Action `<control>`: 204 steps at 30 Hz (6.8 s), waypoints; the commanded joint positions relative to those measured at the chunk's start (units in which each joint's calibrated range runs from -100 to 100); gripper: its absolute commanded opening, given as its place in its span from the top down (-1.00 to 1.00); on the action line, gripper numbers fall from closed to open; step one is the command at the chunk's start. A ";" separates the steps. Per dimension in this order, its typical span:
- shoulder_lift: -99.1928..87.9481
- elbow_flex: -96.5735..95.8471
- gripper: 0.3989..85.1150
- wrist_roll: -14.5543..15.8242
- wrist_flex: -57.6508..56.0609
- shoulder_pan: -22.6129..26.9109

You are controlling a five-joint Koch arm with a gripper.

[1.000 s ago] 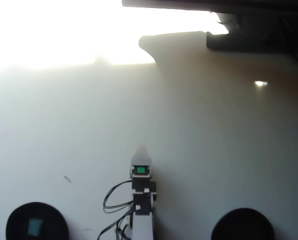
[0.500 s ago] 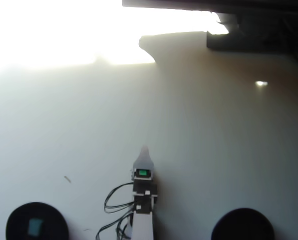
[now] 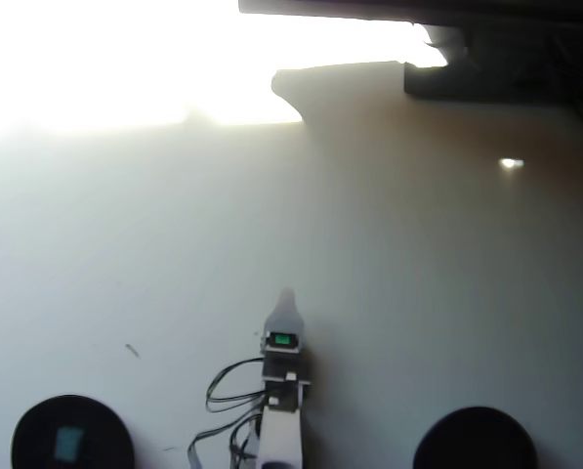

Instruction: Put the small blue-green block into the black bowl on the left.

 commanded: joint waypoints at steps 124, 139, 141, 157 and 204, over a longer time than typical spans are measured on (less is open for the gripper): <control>17.58 0.19 -0.13 -3.47 15.66 2.34; 17.58 0.19 -0.13 -3.47 15.66 2.34; 17.58 0.19 -0.13 -3.47 15.66 2.34; 17.58 0.19 -0.13 -3.47 15.66 2.34; 17.58 0.19 -0.13 -3.47 15.66 2.34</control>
